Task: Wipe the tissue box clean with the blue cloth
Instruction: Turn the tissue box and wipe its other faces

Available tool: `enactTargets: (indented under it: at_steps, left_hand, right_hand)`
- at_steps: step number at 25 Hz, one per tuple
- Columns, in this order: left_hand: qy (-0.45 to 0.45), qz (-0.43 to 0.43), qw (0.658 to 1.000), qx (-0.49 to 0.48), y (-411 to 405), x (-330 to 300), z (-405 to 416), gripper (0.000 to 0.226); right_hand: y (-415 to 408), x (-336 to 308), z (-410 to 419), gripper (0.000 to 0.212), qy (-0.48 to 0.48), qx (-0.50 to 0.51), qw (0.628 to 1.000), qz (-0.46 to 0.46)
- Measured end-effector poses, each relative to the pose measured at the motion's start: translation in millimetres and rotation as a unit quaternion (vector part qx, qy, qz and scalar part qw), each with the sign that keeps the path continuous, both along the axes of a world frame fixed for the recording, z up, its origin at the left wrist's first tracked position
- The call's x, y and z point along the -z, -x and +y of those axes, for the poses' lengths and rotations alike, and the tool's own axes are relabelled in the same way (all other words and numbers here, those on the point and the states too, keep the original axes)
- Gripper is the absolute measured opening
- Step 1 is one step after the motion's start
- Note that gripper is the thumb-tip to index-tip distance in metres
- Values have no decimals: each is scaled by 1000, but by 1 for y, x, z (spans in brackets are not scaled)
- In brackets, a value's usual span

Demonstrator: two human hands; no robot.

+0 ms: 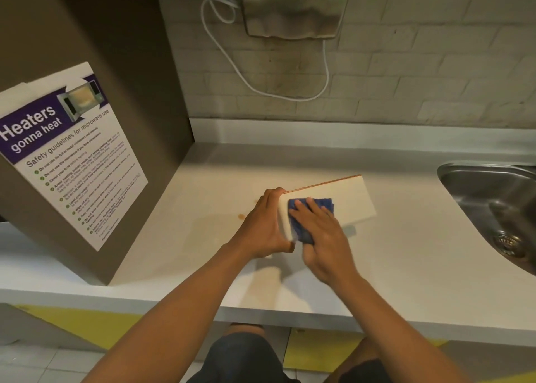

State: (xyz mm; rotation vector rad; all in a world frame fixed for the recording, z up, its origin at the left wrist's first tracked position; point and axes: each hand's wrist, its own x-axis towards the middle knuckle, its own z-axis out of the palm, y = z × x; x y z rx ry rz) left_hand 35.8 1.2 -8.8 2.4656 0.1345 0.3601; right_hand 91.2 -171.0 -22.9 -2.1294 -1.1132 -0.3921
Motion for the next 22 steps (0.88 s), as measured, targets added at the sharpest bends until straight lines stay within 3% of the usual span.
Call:
enactTargets:
  at_steps: [2,6,8,11,13,18,22]
  left_hand:
    - [-7,-3,1000,8,2,0,-1,111]
    - [-2,-4,1000,-2,0,0,-7,114]
    - [3,-10,1000,2,0,1,-8,113]
    - [4,-22,999,24,-1,3,-5,107]
    - [7,-12,1000,21,0,4,-5,107]
    - [3,-29,1000,11,-2,4,-6,101]
    - [-11,-35,999,16,-2,2,-4,97]
  right_hand:
    - [-17,0,-24,56,-27,6,999,-21]
    - [-37,-26,-19,57,-79,171,974,122]
    - [-11,-27,5,60,-51,111,986,110]
    - [24,-9,10,59,18,-10,1000,7]
    - [20,-3,-1,53,7,-15,1000,-23]
    - [4,-18,26,58,-36,81,994,70]
    - [24,-6,18,55,-12,-1,1000,5]
